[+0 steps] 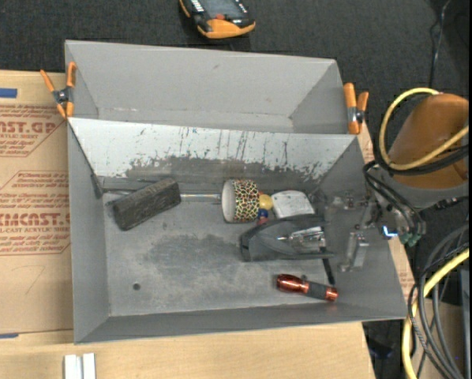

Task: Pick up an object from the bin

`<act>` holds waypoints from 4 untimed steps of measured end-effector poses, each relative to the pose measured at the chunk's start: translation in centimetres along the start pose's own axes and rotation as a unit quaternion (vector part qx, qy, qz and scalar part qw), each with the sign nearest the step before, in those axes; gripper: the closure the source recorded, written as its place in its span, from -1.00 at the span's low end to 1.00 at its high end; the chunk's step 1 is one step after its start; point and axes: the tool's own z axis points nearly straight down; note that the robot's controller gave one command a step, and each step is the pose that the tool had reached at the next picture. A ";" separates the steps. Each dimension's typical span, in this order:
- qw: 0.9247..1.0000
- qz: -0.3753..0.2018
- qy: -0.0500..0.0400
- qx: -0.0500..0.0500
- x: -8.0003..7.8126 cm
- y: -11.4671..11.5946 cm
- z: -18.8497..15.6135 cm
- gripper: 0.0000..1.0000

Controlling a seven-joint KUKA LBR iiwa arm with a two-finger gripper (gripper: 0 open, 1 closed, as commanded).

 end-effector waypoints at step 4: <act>0.998 0.062 -0.006 0.004 -4.1 3.2 8.2 -1.00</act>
Offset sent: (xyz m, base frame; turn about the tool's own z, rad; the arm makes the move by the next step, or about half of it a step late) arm 0.0476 0.0240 -0.0187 0.0149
